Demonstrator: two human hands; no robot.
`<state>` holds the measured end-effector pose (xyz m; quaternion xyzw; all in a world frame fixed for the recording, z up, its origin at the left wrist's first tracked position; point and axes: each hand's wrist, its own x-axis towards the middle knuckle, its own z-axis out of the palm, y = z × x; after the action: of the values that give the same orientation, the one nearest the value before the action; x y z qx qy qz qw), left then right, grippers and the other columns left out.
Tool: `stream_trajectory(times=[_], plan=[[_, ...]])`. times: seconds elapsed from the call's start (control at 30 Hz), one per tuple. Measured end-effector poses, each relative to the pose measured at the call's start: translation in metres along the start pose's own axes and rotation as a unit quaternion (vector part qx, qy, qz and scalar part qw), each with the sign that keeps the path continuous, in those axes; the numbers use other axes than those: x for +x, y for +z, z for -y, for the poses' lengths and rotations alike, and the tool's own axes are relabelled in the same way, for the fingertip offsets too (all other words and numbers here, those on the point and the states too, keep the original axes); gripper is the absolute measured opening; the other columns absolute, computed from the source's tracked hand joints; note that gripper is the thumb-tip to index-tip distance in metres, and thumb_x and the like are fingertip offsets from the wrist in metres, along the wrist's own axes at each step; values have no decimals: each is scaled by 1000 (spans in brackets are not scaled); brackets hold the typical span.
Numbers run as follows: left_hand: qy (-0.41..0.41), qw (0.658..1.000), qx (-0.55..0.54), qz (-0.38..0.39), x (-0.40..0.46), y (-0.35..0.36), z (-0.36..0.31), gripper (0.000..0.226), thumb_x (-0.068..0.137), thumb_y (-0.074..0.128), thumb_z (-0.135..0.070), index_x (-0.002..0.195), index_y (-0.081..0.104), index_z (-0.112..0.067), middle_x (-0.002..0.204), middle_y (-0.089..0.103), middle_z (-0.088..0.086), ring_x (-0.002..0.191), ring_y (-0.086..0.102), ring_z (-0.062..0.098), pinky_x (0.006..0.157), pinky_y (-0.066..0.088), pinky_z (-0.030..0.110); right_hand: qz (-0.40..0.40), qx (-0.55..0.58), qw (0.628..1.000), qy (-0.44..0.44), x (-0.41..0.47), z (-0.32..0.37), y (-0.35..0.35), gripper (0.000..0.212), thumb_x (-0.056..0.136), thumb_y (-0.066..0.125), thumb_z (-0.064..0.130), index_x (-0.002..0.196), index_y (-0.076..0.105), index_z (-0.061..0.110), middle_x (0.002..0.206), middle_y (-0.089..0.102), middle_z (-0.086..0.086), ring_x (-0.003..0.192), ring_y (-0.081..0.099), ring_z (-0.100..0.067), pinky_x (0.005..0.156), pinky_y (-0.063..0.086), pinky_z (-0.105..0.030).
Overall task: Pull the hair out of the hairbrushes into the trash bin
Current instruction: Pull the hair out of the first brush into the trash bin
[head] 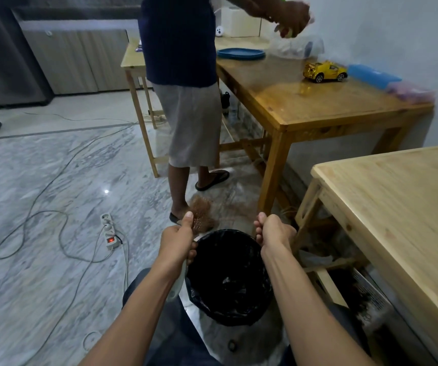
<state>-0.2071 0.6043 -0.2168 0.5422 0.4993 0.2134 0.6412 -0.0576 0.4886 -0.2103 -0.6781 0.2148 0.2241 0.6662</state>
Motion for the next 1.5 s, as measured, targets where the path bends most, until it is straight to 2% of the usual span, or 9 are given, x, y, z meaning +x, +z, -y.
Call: stream_trajectory(times=[0.17,0.37,0.5,0.73,0.93,1.13,1.27,1.4,1.5], plan=[[8,997,54,46,1,2,-7,48,98,47,-60,92,50,-12,62,35,5,42,33,18,43,27,27,14,-86,996,-33,8,4,5,21,88,74,25,83,75,5,70,72,-5,62,66,-21,63,53,-34],[20,976,130,173,-7,-3,-15,22,85,57,-25,88,37,-15,63,27,2,48,26,18,51,24,34,164,-326,903,-224,-4,25,-4,57,94,64,50,146,47,32,149,43,2,130,55,-26,105,51,-47],[42,971,136,192,-14,6,-11,11,82,53,-4,78,45,-11,59,40,5,45,38,18,47,30,30,300,-290,883,-217,-19,32,7,48,99,66,37,142,55,21,130,62,-1,87,72,-16,63,60,-28],[-46,986,8,159,6,-9,8,21,100,45,0,82,45,-9,53,38,2,40,30,14,45,21,23,228,-270,916,-192,-6,35,-4,18,96,73,17,85,79,4,72,72,-4,56,62,-10,52,53,-21],[-124,986,-82,80,16,-37,27,21,104,32,-5,88,46,-10,62,33,3,36,26,11,34,23,22,124,-278,929,-211,17,50,-34,21,98,68,29,83,76,16,85,72,-3,91,69,-21,84,56,-38],[-51,992,-30,108,3,-17,10,21,104,39,-2,85,43,-10,63,37,6,38,31,13,39,25,22,240,-370,876,-197,10,38,-24,30,102,60,37,126,70,20,95,74,-3,77,70,-15,62,53,-26],[-33,989,-13,141,-3,-3,-11,22,101,43,1,83,43,-13,64,38,6,40,30,15,43,23,23,306,-339,867,-201,3,29,-12,54,101,60,46,149,51,24,135,62,-5,78,73,-16,59,55,-27],[-20,981,5,191,-10,5,-24,12,88,47,-5,79,41,-11,57,42,6,40,33,17,45,24,25,387,-289,857,-180,-1,23,-5,54,102,61,33,153,45,22,143,57,-3,76,71,-15,58,54,-25],[-34,979,6,203,-9,5,-27,25,86,52,-35,79,44,-12,60,42,4,41,35,16,46,27,26,431,-283,844,-150,-3,15,-5,29,101,65,26,129,63,19,117,71,-7,70,70,-13,57,54,-24]])
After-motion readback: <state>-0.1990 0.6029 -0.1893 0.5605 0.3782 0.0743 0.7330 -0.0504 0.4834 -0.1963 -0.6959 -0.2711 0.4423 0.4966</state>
